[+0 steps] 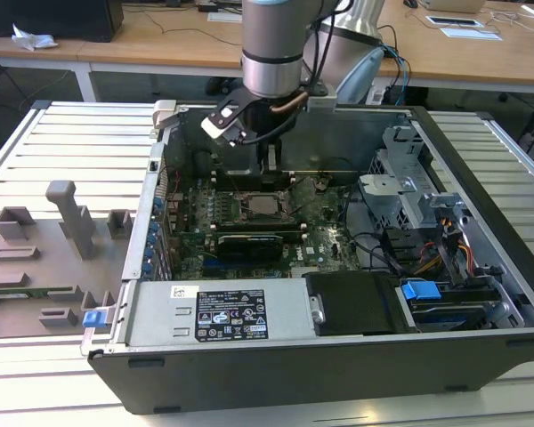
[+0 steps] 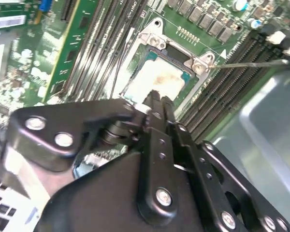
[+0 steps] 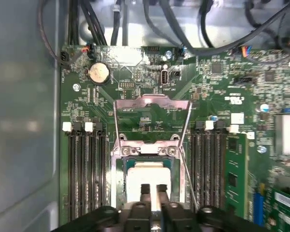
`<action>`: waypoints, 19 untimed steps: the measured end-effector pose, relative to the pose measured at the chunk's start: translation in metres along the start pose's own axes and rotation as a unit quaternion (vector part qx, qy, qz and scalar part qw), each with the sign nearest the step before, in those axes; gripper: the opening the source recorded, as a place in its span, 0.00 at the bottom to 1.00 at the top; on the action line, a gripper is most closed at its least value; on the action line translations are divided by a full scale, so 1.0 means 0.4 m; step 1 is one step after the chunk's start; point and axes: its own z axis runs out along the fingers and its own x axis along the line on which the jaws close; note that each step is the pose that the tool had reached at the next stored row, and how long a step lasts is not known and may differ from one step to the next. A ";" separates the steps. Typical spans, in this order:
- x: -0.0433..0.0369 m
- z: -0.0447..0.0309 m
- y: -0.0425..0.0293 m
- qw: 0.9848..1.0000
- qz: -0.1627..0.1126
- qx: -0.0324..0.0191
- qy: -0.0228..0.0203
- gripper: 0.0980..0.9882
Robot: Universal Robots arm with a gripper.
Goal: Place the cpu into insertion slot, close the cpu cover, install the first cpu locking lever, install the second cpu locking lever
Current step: 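Place the cpu into insertion slot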
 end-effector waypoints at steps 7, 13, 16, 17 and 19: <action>-0.003 -0.092 0.003 1.000 0.000 0.000 -0.001 0.01; -0.004 -0.128 0.004 1.000 0.000 0.000 -0.001 0.01; -0.004 -0.130 0.005 1.000 0.000 0.000 -0.001 0.01; -0.004 -0.130 0.005 1.000 0.000 0.000 -0.001 0.01; -0.004 -0.130 0.005 1.000 0.000 0.000 -0.001 0.01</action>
